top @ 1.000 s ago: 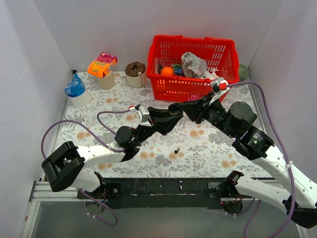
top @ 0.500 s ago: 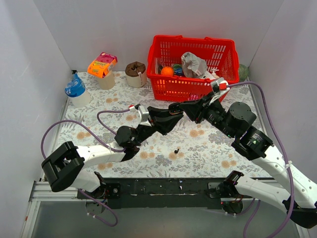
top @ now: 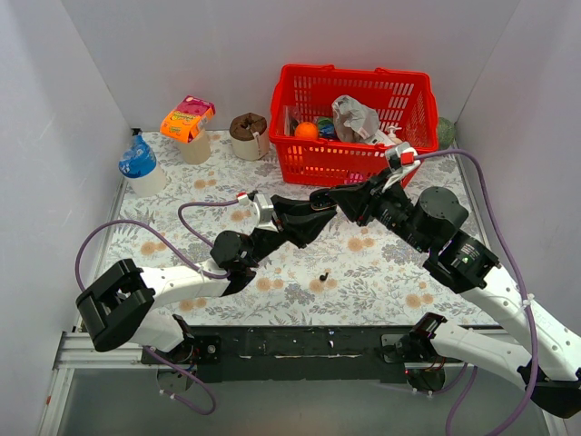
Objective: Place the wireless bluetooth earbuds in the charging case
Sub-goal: Place the earbud in the charging case.
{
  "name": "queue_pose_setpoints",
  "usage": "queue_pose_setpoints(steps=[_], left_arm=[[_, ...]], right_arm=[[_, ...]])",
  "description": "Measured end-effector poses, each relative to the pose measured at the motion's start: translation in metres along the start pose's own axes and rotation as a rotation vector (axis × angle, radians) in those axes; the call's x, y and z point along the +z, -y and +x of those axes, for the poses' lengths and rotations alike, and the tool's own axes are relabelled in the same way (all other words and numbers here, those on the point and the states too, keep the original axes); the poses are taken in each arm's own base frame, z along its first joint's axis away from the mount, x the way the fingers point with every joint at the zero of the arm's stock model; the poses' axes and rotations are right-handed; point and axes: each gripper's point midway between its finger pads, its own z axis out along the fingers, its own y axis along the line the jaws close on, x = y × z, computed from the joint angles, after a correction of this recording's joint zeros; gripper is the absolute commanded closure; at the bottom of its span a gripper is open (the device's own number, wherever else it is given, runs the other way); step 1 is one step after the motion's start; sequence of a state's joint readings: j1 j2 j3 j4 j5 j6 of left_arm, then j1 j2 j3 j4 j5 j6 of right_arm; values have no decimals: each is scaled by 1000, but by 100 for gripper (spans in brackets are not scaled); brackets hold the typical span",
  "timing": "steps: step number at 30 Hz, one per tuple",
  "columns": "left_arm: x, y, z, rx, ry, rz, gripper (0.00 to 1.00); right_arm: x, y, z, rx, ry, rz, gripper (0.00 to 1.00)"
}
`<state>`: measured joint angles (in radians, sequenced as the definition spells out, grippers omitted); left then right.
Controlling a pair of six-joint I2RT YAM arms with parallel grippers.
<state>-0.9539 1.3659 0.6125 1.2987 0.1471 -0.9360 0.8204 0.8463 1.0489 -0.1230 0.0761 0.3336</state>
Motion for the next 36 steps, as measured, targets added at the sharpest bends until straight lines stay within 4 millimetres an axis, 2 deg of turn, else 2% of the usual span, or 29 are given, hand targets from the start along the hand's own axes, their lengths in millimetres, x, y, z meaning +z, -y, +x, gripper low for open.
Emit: queue_pose_setpoints(steps=[4,6,12,13,16,26,28,31,36], left_arm=[[0,0,1,0,-4,-2,100],[0,0,1,0,-2,-2,100],[0,0,1,0,-3,-2,100],[0,0,1,0,-3,-2,100],[0,0,1,0,-2,-2,100],[1,1,-2,-3,7,1,100],[1,1,-2,-3,7,1,100],[1,0,-2,-3,7,0,100],[1,-1,-3,-10,10,-10,100]], right_arm=[[1,0,2,1,-5,1,98],[1,0,2,2,-7,2,94],[1,1,3,4,-10,3,73],[1,1,3,4,-10,3,67],[1,1,3,7,-12,4,58],[0,3,12,16,-45,16,39],[-1,3,11,22,-46,16,27],[-3,1,6,31,-41,14,17],[-11,-12,-30,36,20,-7,13]])
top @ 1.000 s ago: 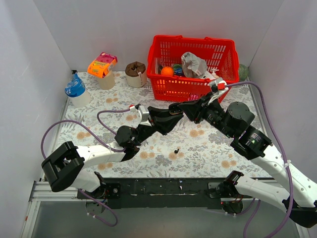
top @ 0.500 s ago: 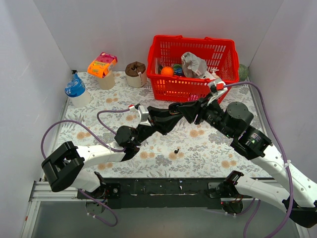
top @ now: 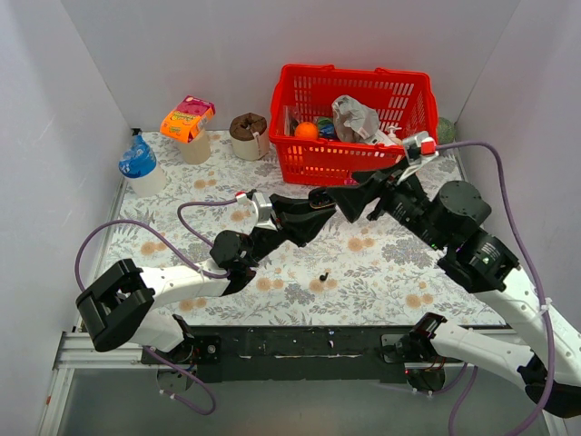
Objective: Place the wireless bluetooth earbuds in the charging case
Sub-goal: Place the earbud in the charging case, then adjust the earbud with the charging case.
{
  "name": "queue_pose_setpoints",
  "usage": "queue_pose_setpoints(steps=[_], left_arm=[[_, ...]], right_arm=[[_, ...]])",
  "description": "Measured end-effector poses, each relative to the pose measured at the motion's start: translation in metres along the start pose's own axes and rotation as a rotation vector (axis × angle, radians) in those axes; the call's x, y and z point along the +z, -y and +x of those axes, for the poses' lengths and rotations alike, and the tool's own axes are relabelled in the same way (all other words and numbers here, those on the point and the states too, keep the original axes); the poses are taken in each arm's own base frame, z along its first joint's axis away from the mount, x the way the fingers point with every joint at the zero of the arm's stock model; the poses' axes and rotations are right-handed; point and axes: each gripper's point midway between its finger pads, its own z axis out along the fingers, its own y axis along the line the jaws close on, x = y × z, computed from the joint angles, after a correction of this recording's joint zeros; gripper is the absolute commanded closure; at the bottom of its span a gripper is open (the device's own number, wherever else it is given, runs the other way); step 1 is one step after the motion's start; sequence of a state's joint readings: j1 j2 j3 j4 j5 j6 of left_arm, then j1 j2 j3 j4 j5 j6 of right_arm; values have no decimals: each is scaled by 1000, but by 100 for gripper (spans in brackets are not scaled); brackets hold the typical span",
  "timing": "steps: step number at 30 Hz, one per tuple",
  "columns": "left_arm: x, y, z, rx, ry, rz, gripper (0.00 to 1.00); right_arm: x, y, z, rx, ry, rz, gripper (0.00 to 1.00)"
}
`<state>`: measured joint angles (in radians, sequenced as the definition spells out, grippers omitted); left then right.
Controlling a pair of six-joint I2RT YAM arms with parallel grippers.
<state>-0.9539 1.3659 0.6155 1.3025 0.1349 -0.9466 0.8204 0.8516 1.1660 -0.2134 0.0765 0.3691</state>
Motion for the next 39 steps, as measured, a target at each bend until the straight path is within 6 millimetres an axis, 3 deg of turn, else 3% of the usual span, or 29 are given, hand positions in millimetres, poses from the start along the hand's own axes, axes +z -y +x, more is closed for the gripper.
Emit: queue_pose_setpoints(steps=[3,5,8,10,19,24,39], left_arm=[[0,-1,0,-4,2,-5,100],[0,-1,-1,-8,3,-7,100],[-2,0,-3,-12,6,-9,100],[-6,3,-6,-14,6,3,100],[-14,31,-18,-54,-25,112,100],[-15,32,-16,-79,-42,110,100],[-24,35,-10,-93,-61,127,100]], right_arm=[[-9,-5,-23,-2,54,-2,14],[-17,-3,-31,-4,79,21,22],[-23,9,-30,-7,80,85,34],[-24,16,-26,-12,67,117,37],[-19,23,-1,-47,-30,132,27],[-22,15,1,-57,-42,82,17],[-49,16,-1,-55,10,74,13]])
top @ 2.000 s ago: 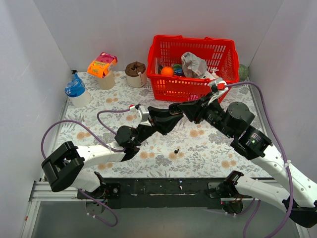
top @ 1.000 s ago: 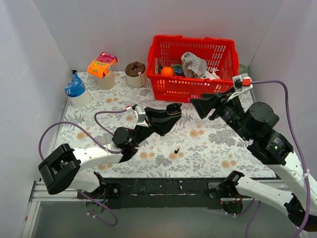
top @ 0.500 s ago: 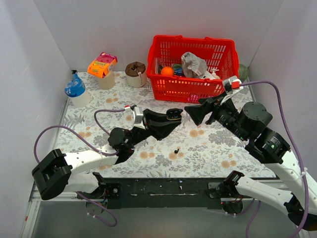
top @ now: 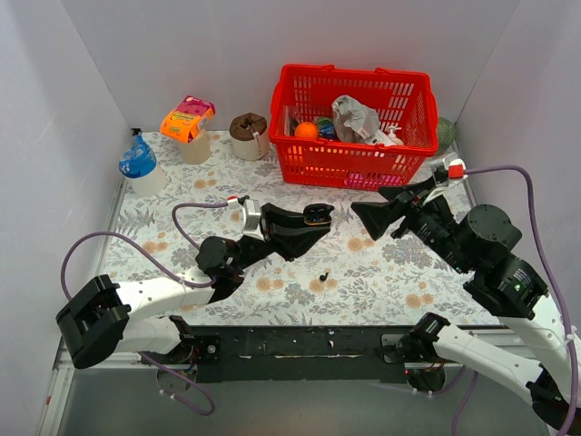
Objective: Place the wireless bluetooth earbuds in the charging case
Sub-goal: Adjust the earbud with the charging case.
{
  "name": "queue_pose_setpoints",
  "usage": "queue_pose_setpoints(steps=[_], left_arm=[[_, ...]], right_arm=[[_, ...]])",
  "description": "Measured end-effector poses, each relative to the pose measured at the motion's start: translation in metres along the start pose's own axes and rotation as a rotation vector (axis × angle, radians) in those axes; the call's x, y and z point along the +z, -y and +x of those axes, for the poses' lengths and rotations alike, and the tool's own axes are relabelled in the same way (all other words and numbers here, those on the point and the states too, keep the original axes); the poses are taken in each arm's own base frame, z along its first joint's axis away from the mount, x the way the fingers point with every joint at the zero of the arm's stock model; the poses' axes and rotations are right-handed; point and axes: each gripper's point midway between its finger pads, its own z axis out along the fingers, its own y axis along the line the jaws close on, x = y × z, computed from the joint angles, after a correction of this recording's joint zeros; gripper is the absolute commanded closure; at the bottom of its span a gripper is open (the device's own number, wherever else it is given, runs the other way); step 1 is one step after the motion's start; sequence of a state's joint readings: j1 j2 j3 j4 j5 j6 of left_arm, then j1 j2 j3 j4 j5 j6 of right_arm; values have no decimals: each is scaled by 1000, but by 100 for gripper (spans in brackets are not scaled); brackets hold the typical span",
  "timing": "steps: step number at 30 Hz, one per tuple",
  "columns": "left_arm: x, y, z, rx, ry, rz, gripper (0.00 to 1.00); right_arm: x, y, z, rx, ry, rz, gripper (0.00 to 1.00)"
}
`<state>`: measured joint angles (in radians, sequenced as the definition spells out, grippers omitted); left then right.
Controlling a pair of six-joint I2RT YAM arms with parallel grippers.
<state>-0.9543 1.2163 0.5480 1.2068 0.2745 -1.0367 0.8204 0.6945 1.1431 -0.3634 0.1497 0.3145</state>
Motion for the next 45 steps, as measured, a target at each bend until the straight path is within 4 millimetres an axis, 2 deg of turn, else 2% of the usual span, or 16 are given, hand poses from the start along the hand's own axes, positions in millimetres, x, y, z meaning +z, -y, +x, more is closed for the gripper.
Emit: queue_pose_setpoints(steps=[10,19,27,41,45], left_arm=[[-3,9,-18,8,27,15,100],[-6,11,-21,8,27,14,100],[-8,15,-31,13,44,17,100],[-13,15,-31,12,42,8,100],[-14,15,-31,16,42,7,100]], right_arm=[[-3,12,4,-3,-3,57,8],[5,28,27,-15,-90,142,3],[4,36,39,-3,-115,179,2],[2,35,35,-11,-82,166,2],[5,34,35,-36,-82,151,5]])
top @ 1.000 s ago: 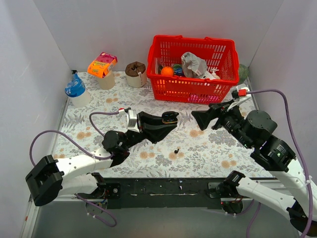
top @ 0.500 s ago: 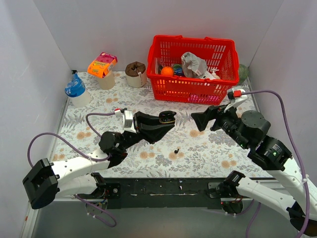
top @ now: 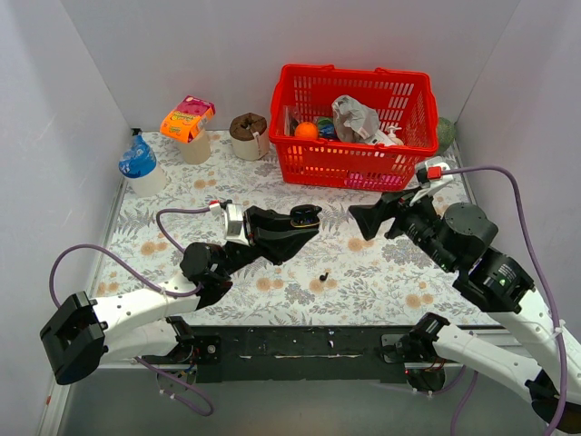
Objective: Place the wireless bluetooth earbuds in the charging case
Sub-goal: Adjust the earbud with the charging case.
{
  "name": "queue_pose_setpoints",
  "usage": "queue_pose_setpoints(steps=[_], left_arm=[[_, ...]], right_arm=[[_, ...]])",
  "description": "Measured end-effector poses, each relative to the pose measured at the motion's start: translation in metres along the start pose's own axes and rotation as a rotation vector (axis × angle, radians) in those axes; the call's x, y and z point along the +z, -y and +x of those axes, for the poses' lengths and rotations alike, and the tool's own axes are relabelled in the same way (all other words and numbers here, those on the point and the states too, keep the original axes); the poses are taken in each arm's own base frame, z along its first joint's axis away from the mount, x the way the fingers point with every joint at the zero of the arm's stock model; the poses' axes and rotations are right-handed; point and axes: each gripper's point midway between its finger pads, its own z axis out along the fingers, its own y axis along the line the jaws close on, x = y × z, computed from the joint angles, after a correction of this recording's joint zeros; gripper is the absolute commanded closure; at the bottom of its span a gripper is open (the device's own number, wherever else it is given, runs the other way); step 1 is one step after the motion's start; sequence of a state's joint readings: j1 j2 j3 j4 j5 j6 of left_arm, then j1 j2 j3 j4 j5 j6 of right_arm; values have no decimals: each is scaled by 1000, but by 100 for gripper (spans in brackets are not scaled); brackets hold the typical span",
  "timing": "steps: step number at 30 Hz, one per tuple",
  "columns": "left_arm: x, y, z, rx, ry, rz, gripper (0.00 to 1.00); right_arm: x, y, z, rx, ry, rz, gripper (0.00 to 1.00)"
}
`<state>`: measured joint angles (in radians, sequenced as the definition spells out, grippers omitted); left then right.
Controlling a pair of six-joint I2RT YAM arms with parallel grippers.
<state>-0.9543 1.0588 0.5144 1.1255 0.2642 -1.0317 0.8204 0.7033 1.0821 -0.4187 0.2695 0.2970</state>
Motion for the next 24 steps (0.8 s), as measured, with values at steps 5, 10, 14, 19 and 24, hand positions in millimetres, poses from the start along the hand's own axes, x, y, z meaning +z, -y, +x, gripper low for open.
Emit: queue_pose_setpoints(steps=[5,10,14,19,24], left_arm=[[0,-1,1,13,-6,-3,100],[0,-3,3,28,-11,-6,100],[0,-5,8,38,-27,-11,100],[1,-7,16,44,-48,-8,100],[1,-8,19,43,-55,-9,100]], right_arm=[[7,-9,4,-65,-35,-55,11],[17,-33,-2,-101,-72,-160,19],[17,-49,-5,-104,-90,-245,22],[12,-61,-7,-98,-95,-309,22],[11,-65,-6,-91,-101,-332,22]])
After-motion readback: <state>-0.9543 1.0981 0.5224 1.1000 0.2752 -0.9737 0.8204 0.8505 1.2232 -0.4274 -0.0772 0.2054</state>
